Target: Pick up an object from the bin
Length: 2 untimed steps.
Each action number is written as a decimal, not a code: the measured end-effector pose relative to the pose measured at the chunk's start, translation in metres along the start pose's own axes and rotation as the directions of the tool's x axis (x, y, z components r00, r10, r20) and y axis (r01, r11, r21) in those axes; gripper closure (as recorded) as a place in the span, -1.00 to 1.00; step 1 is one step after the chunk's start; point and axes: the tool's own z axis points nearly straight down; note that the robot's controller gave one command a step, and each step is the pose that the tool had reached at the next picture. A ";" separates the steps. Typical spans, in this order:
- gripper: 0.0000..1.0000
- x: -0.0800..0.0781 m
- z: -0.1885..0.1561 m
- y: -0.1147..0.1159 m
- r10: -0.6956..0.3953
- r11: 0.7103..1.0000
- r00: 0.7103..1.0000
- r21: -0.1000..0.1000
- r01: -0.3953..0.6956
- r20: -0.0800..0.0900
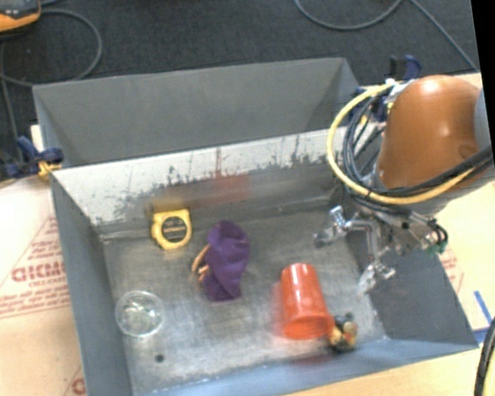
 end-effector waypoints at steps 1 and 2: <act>-1.00 0.000 0.007 0.008 -0.072 0.997 0.997 0.013 0.071 0.019; 1.00 -0.029 0.104 0.037 -0.318 0.948 0.948 0.020 0.318 0.015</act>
Offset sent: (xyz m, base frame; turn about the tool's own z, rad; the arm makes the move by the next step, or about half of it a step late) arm 0.0052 0.0488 -0.1164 -0.3287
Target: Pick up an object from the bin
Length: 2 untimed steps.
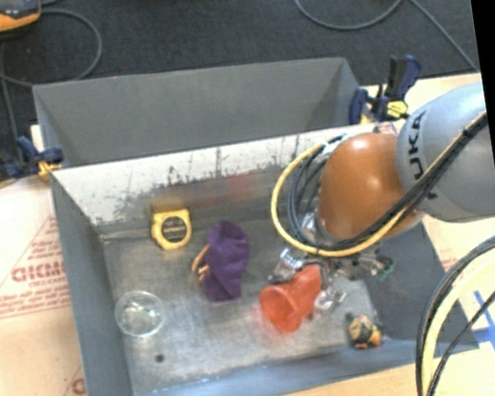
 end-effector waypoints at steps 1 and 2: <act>1.00 0.000 0.000 0.000 -0.001 1.000 1.000 0.000 0.001 0.000; 1.00 0.014 -0.109 -0.001 -0.021 1.000 1.000 -0.016 0.021 -0.010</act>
Offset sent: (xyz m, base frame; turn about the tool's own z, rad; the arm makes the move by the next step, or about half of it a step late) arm -0.0138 -0.0086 0.1085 -0.0238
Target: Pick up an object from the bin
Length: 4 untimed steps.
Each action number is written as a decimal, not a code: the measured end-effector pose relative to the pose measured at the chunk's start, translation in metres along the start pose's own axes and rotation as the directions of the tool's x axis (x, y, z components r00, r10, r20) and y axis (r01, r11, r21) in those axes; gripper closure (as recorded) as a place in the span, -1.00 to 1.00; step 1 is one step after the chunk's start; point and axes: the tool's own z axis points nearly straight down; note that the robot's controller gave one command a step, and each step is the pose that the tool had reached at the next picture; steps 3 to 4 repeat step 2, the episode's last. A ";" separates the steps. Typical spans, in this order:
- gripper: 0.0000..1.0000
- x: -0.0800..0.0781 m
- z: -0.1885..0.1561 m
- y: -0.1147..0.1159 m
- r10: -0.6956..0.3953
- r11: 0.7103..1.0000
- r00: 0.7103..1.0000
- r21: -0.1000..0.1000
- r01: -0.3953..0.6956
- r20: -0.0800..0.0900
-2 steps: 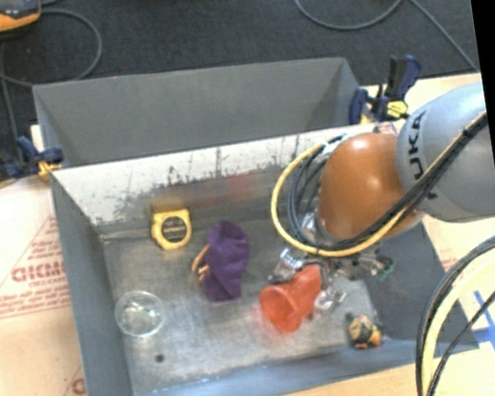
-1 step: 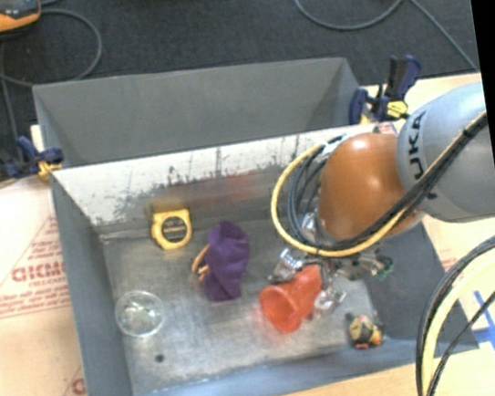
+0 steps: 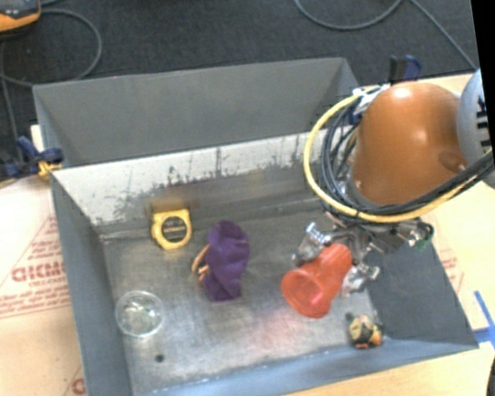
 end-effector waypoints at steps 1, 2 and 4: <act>1.00 0.000 0.000 0.000 0.000 1.000 1.000 0.000 0.000 0.000; 1.00 0.012 -0.037 -0.001 -0.074 0.997 0.997 -0.005 0.074 -0.003; 1.00 0.012 -0.037 -0.001 -0.074 0.997 0.997 -0.005 0.074 -0.003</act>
Offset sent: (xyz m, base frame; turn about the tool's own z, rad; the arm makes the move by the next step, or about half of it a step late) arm -0.0221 -0.0274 0.1094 -0.1954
